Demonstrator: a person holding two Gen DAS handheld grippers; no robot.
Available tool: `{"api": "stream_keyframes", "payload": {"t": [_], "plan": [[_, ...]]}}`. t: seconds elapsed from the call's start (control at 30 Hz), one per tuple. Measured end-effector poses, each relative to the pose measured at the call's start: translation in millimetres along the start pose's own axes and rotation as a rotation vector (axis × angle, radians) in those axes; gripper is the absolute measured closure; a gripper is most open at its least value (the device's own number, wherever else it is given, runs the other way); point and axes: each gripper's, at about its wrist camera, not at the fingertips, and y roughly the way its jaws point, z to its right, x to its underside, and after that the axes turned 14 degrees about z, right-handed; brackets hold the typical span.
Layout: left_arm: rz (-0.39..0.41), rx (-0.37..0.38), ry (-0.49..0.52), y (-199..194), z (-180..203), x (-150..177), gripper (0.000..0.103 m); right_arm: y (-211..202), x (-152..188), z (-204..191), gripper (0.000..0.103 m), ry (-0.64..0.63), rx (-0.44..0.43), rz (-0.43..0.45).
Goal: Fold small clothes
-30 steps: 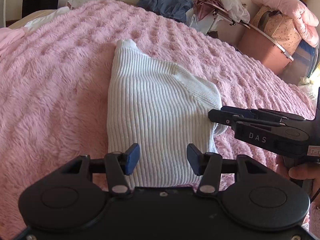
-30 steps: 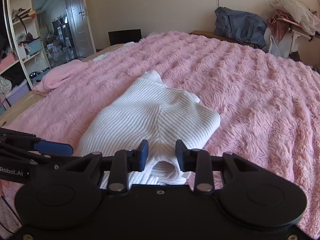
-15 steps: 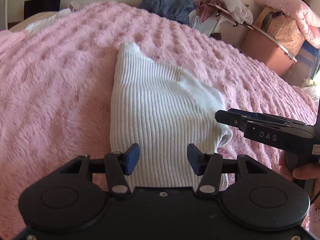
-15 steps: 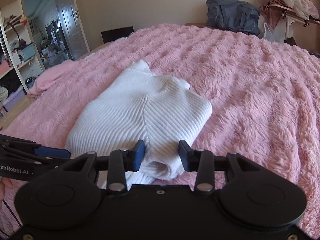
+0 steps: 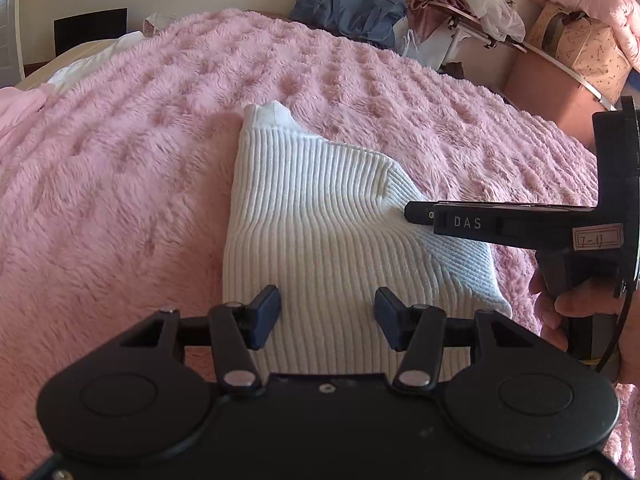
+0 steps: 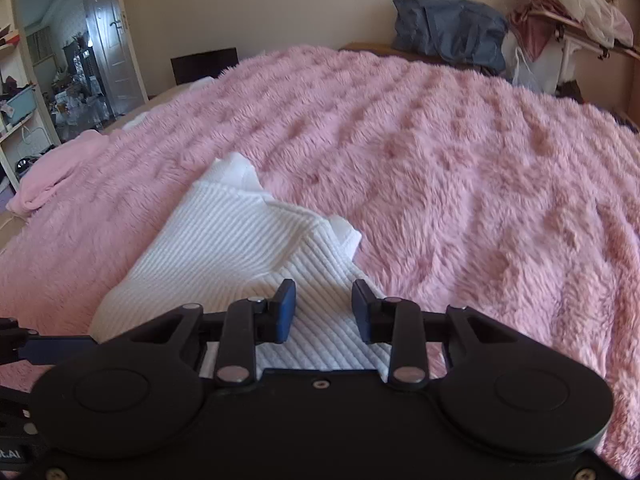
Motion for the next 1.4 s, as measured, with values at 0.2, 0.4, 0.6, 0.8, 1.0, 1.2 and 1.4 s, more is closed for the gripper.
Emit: {"api": "stream_keyframes", "payload": {"t": [0.2,0.4,0.6,0.8,1.0,1.2,1.4], "plan": [[0.000,-0.010,-0.005,-2,1,-1,0.047,-5,10,7,0.070,0.063,0.008,0.025],[-0.012,-0.005,-0.040,-23,3,-3,0.047,-68,7,-14,0.070,0.004,-0.042,0.135],[-0.005,-0.031,-0.003,-52,11,13,0.046,-111,26,-35,0.070,-0.131,-0.042,0.160],[-0.052,-0.052,0.003,-53,10,33,0.046,-109,44,-38,0.070,-0.137,-0.005,0.108],[-0.101,-0.079,0.009,-31,5,50,0.046,-90,59,-33,0.068,-0.122,0.033,0.064],[-0.102,-0.072,-0.016,-35,3,45,0.045,-87,65,-20,0.058,-0.015,0.044,0.036],[-0.015,-0.069,-0.020,-83,3,21,0.045,-126,47,-33,0.059,-0.002,0.062,0.089]]}}
